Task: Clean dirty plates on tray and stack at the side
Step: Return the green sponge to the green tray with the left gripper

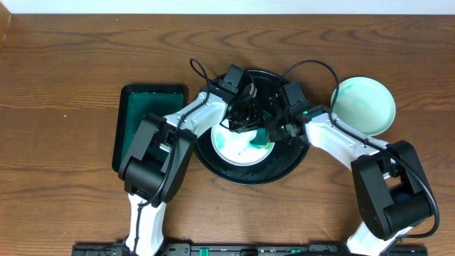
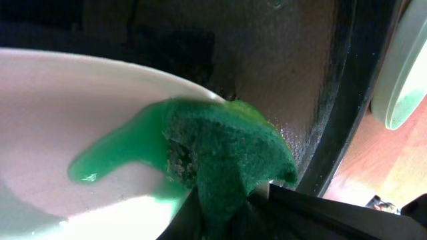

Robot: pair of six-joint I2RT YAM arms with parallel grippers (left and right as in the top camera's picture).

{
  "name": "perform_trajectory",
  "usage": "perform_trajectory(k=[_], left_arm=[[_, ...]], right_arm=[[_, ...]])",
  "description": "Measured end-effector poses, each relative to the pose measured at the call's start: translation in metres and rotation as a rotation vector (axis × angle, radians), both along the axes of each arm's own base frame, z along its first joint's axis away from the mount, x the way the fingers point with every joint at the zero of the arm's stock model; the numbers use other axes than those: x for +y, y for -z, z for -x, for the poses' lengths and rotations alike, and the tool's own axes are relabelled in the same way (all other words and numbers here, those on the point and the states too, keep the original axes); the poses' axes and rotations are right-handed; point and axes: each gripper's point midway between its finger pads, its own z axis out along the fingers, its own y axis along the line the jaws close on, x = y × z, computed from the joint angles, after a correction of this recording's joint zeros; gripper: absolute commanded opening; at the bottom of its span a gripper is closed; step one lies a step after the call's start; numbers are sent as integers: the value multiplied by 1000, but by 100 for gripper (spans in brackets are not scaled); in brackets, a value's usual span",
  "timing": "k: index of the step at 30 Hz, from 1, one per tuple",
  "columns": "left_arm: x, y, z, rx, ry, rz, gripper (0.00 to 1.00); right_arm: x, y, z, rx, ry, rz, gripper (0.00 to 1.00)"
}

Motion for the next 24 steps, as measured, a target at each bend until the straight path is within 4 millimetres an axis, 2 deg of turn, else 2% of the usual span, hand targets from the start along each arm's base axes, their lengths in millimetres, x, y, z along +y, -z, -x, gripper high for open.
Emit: perform_trajectory(k=[5, 8, 11, 18, 24], left_arm=[[16, 3, 3, 22, -2, -91, 7], [33, 6, 6, 32, 1, -179, 7], [59, 10, 6, 33, -14, -282, 6], [84, 11, 3, -9, -13, -421, 7], [119, 8, -1, -41, -25, -621, 8]], right_arm=[[0, 0, 1, 3, 0, 1, 1], [0, 0, 1, 3, 0, 1, 1], [0, 0, 0, 3, 0, 1, 1], [0, 0, 1, 5, -1, 1, 1], [0, 0, 1, 7, -1, 1, 1]])
